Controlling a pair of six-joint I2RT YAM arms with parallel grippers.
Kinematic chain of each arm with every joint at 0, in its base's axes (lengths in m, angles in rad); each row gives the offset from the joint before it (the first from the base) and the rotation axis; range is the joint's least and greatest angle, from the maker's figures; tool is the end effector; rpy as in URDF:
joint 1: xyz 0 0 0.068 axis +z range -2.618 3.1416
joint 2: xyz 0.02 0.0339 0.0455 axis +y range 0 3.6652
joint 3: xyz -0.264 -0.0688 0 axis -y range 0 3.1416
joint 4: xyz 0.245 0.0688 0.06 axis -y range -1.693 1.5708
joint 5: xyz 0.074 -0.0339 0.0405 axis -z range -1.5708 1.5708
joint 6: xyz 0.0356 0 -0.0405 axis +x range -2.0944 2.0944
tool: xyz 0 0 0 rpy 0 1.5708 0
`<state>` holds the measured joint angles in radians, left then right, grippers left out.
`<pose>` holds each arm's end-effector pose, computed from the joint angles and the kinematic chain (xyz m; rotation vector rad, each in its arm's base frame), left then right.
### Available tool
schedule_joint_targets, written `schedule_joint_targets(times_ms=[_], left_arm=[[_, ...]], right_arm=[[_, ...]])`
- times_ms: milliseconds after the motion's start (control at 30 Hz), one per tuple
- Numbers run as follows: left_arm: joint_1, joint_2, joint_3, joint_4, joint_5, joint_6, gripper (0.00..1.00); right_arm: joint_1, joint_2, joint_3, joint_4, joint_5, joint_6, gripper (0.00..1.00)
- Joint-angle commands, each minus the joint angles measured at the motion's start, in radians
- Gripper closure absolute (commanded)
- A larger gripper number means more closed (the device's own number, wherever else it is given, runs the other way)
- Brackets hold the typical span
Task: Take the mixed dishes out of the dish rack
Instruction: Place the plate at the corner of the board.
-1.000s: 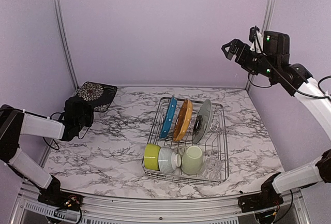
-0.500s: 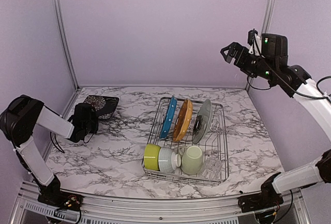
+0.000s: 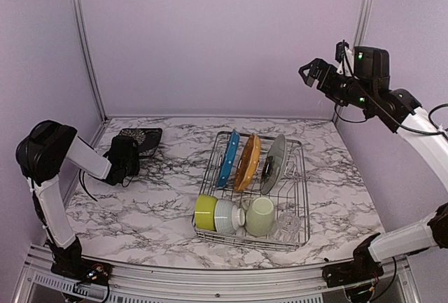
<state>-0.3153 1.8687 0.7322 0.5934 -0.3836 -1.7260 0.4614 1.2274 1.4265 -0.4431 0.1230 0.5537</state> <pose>0.3337 -0.0948 0.1136 -1.5871 1.4973 -0.8234 0.2397 0.1143 0.4429 0.1746 1.8470 0.6042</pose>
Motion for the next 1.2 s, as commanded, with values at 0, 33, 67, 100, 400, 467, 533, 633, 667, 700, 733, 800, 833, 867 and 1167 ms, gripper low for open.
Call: schedule_joint_targets(times_ms=[0, 33, 67, 100, 400, 467, 533, 633, 667, 700, 733, 800, 833, 867, 1167], left_arm=[[-0.001, 0.016, 0.08, 0.102, -0.047, -0.017, 0.93], [-0.001, 0.021, 0.083, 0.097, -0.044, -0.02, 0.91], [0.0, 0.024, 0.085, 0.09, -0.043, -0.022, 0.89], [-0.002, 0.024, 0.087, 0.079, -0.043, -0.024, 0.85], [-0.002, 0.018, 0.101, -0.013, -0.027, -0.041, 0.65], [-0.001, 0.008, 0.109, -0.049, -0.022, -0.038, 0.6], [-0.002, -0.004, 0.113, -0.088, -0.019, -0.036, 0.55], [-0.004, -0.022, 0.103, -0.128, -0.019, -0.041, 0.45], [-0.004, -0.027, 0.104, -0.142, -0.017, -0.041, 0.43], [-0.003, -0.031, 0.103, -0.155, -0.014, -0.039, 0.42], [-0.004, -0.034, 0.102, -0.168, -0.011, -0.039, 0.41], [-0.004, -0.04, 0.104, -0.198, 0.0, -0.038, 0.36], [-0.004, -0.045, 0.106, -0.221, 0.004, -0.039, 0.33], [-0.004, -0.048, 0.107, -0.235, 0.009, -0.038, 0.31], [-0.011, -0.089, 0.111, -0.392, 0.047, -0.073, 0.16]], right_arm=[[-0.004, -0.027, -0.01, -0.02, 0.018, 0.013, 0.03], [-0.004, -0.029, -0.013, -0.021, 0.02, 0.014, 0.03], [-0.004, -0.033, -0.014, -0.019, 0.021, 0.015, 0.03], [-0.003, -0.035, -0.015, -0.019, 0.025, 0.015, 0.03], [-0.005, -0.046, -0.032, -0.013, 0.026, 0.023, 0.03], [-0.004, -0.047, -0.034, -0.011, 0.023, 0.025, 0.03], [-0.004, -0.047, -0.038, -0.009, 0.02, 0.026, 0.03], [-0.004, -0.051, -0.046, -0.003, 0.015, 0.03, 0.04], [-0.004, -0.053, -0.051, -0.001, 0.012, 0.031, 0.04], [-0.004, -0.055, -0.053, -0.001, 0.012, 0.034, 0.04], [-0.004, -0.056, -0.056, 0.0, 0.01, 0.037, 0.04], [-0.004, -0.06, -0.062, 0.003, 0.007, 0.039, 0.04], [-0.003, -0.062, -0.065, 0.003, 0.007, 0.041, 0.04], [-0.004, -0.064, -0.067, 0.001, 0.007, 0.041, 0.04], [-0.004, -0.037, -0.044, -0.066, -0.005, 0.068, 0.01]])
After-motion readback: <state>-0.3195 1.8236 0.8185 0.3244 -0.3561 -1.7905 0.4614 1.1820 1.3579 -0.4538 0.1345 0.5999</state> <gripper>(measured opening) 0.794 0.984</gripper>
